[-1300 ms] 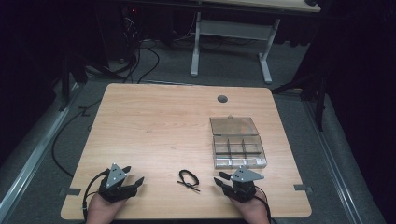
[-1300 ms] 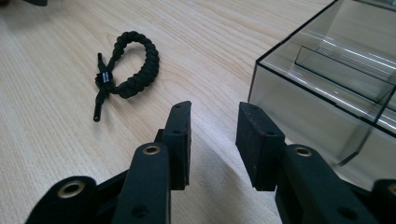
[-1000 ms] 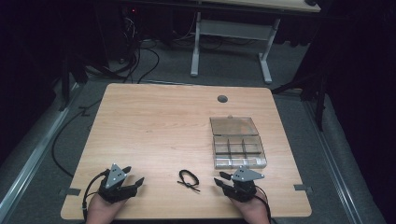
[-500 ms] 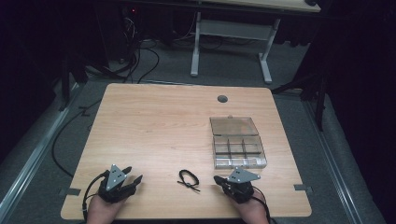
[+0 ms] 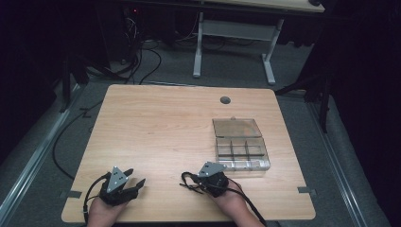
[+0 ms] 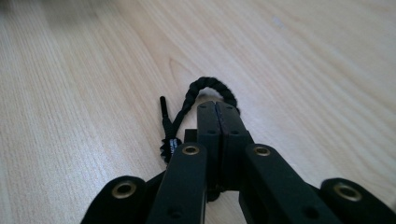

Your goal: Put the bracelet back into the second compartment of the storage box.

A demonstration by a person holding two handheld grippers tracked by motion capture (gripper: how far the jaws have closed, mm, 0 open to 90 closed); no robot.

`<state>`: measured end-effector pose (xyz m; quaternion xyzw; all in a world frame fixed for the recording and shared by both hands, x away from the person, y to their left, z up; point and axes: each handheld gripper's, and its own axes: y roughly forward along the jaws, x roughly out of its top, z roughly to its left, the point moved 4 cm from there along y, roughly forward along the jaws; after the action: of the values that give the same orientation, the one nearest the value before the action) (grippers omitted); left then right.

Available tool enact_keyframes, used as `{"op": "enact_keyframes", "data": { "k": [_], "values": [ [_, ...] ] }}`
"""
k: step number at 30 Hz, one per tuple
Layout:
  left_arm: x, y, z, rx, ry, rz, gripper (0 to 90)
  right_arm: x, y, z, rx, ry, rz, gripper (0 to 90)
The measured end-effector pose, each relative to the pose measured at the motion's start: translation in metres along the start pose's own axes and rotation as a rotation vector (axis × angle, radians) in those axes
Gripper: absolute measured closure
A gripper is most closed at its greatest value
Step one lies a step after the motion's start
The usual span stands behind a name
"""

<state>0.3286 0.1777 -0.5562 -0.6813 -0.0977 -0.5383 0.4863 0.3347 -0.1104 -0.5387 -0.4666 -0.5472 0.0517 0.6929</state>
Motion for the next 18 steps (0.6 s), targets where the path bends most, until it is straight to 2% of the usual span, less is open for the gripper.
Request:
{"op": "enact_keyframes", "data": {
  "k": [3, 6, 18],
  "values": [
    [0.000, 0.000, 0.000, 0.001, 0.004, 0.000, 39.6, -0.004, 0.006, 0.002, 0.008, 0.001, 0.024, 89.6],
    [0.000, 0.000, -0.001, -0.002, 0.005, 0.001, 39.6, -0.008, 0.006, 0.002, -0.005, -0.003, 0.037, 89.6],
    [0.000, 0.000, -0.001, 0.004, 0.010, 0.004, 39.4, -0.037, -0.023, -0.008, -0.043, 0.060, 0.030, 88.7]
  ]
}}
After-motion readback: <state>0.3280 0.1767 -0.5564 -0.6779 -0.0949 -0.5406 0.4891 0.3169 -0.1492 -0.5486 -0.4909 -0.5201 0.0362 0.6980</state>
